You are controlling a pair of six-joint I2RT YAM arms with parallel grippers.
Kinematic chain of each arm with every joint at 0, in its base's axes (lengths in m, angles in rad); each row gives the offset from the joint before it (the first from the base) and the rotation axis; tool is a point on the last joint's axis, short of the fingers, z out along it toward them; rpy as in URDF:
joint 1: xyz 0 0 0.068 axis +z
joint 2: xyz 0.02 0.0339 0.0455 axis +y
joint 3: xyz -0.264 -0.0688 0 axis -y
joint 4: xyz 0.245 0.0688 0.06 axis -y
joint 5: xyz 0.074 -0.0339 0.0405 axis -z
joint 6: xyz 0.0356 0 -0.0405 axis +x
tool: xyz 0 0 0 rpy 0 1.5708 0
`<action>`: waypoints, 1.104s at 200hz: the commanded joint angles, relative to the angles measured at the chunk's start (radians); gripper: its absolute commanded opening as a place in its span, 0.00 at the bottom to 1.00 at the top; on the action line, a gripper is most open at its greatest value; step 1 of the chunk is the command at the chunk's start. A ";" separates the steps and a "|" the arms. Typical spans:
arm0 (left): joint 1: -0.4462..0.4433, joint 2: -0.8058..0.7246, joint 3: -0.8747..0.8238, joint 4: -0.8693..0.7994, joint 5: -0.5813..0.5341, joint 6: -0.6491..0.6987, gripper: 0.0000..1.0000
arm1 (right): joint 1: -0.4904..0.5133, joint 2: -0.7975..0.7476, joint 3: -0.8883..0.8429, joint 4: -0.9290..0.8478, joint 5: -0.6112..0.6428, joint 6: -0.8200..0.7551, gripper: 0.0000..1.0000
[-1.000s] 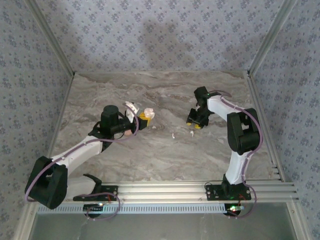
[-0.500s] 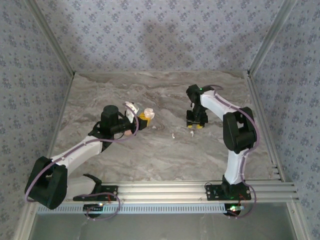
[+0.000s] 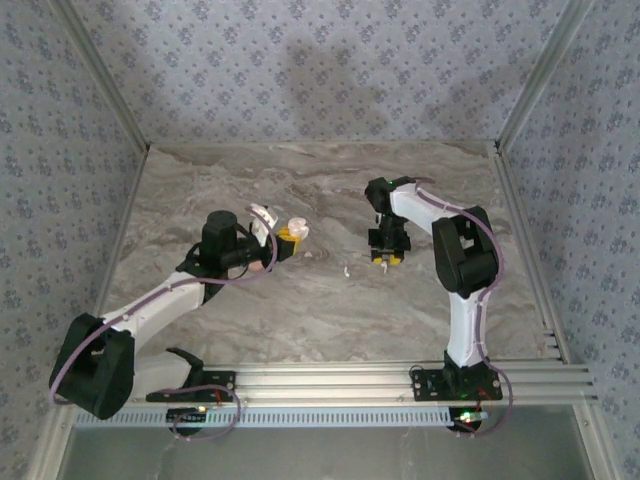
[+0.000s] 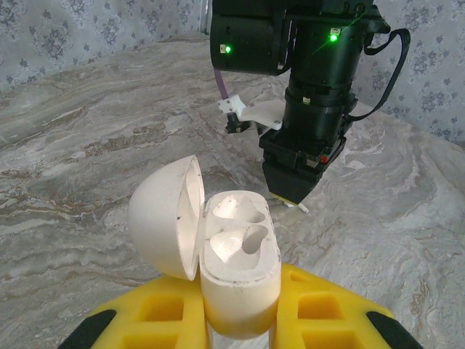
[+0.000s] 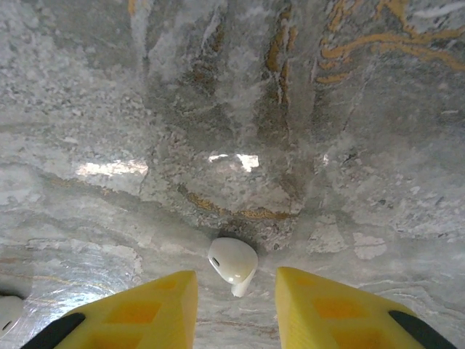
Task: Insert the wireless bluetooth earbuds into the charging case
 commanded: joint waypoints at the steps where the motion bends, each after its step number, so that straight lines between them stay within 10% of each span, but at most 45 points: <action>1: 0.004 -0.024 -0.003 -0.002 -0.002 0.015 0.16 | 0.008 0.034 0.023 -0.006 0.023 -0.004 0.33; 221: -0.013 0.025 -0.028 0.116 0.016 0.006 0.15 | 0.010 -0.178 -0.177 0.255 0.017 -0.015 0.21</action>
